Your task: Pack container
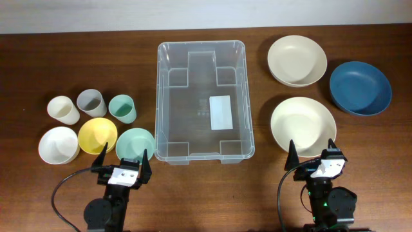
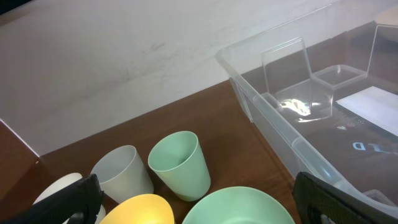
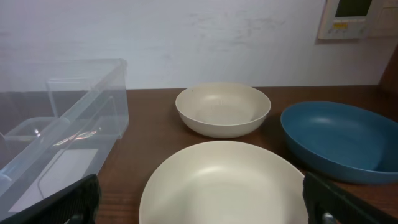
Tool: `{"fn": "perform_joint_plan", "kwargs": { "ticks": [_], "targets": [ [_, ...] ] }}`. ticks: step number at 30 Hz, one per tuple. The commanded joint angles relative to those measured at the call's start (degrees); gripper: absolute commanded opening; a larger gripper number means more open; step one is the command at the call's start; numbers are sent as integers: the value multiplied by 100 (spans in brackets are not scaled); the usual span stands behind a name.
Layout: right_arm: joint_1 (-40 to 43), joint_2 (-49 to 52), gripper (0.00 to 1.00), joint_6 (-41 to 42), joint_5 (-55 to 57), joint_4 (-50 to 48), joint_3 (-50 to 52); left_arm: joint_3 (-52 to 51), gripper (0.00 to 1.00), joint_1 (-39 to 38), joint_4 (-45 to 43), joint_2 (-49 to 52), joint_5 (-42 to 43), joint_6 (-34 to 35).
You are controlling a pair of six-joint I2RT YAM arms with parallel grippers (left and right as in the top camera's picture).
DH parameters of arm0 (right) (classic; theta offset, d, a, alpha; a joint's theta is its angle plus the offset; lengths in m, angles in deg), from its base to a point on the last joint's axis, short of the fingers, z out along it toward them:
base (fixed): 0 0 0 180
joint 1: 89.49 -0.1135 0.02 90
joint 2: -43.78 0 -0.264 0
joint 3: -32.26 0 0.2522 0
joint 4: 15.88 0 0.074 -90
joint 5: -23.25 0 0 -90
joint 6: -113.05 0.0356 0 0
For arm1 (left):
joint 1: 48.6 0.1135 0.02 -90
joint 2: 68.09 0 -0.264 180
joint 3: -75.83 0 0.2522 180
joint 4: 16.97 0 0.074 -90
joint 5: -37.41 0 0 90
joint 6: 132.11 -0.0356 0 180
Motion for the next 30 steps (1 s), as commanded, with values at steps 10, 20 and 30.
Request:
{"fn": "perform_joint_plan", "kwargs": {
  "ticks": [10, 20, 30],
  "targets": [
    [-26, -66, 99, -39, -33, 31, 26, -42, 100, 9, -9, -44, 39, 39],
    [-26, -66, 99, -37, -33, 31, 26, -42, 100, 9, -9, -44, 39, 37],
    [-26, -61, 99, -37, -96, 13, 26, -39, 100, 9, -13, -44, 44, 37]
  ]
}}
